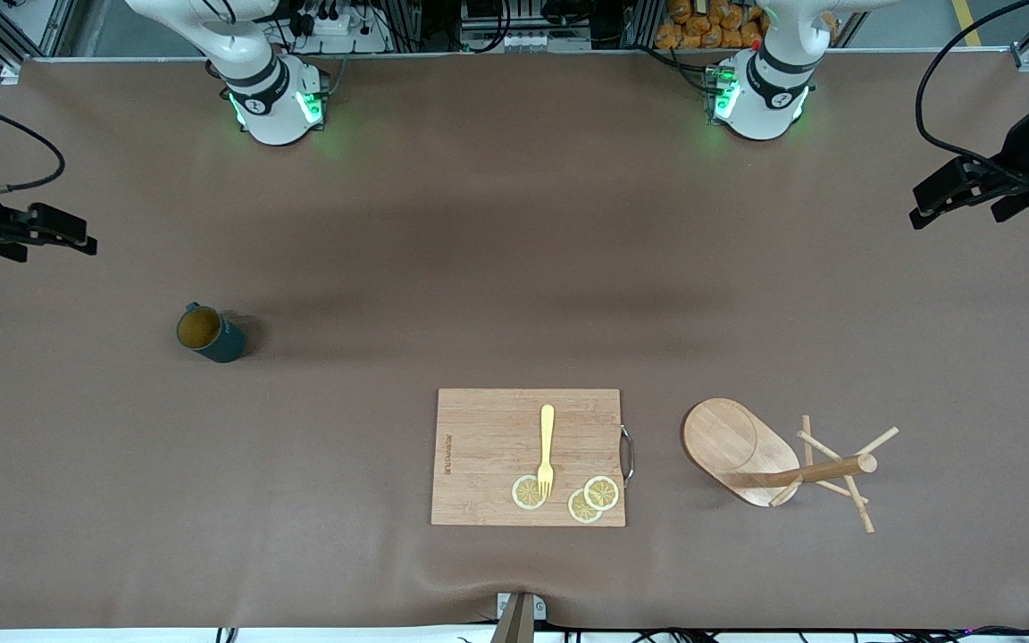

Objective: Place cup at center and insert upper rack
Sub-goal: 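Reach the right gripper toward the teal mug, then grasp the teal mug rim with the right gripper and lift it, then carry the mug toward the table middle while the left gripper approaches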

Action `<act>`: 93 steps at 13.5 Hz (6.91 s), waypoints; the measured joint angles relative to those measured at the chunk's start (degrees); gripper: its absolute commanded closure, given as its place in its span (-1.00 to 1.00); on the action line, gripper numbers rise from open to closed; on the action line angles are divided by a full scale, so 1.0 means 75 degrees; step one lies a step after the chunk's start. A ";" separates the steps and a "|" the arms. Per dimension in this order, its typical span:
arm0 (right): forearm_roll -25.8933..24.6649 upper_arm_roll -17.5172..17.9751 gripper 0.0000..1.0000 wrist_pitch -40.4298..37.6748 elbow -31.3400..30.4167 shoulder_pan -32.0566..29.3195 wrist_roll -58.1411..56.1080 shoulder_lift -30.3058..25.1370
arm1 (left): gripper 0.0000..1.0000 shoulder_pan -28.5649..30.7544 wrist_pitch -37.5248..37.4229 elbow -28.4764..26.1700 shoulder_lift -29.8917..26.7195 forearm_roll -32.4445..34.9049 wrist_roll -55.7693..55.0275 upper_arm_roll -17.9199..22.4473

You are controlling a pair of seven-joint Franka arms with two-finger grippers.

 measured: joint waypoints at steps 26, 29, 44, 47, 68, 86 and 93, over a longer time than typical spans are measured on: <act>0.0892 0.0010 -0.63 0.5478 -0.2999 0.0361 0.3247 0.2594 | -1.00 -0.0049 0.0660 -0.0003 0.0771 0.0000 -0.0168 -0.0497; 0.0931 0.0009 0.56 0.5490 -0.2999 0.0361 0.3416 0.2640 | -1.00 -0.0049 0.0647 -0.0047 0.0775 0.0000 -0.0168 -0.0498; 0.0972 0.0497 1.00 0.5374 -0.2878 0.1075 0.3688 0.2423 | -1.00 -0.0054 0.0649 -0.0066 0.0805 0.0043 -0.0169 -0.0799; 0.0972 0.1334 1.00 0.5010 -0.2790 0.1192 0.3757 0.2027 | -1.00 -0.0058 0.0649 -0.0066 0.0805 0.0043 -0.0169 -0.0807; -0.1115 0.5112 1.00 0.5121 -0.1613 0.3208 1.0911 0.3151 | -1.00 -0.0066 0.0656 -0.0126 0.0839 0.0043 -0.0169 -0.0834; -0.2450 0.5180 -1.00 0.5161 -0.0977 0.3695 1.1518 0.4334 | -1.00 -0.0611 0.0733 -0.0108 0.0840 0.0043 -0.1412 -0.1094; -0.2452 0.5194 -1.00 0.4920 -0.0515 0.3646 1.1764 0.4346 | -1.00 -0.1649 0.0882 -0.0113 0.0945 0.0043 -0.3520 -0.1129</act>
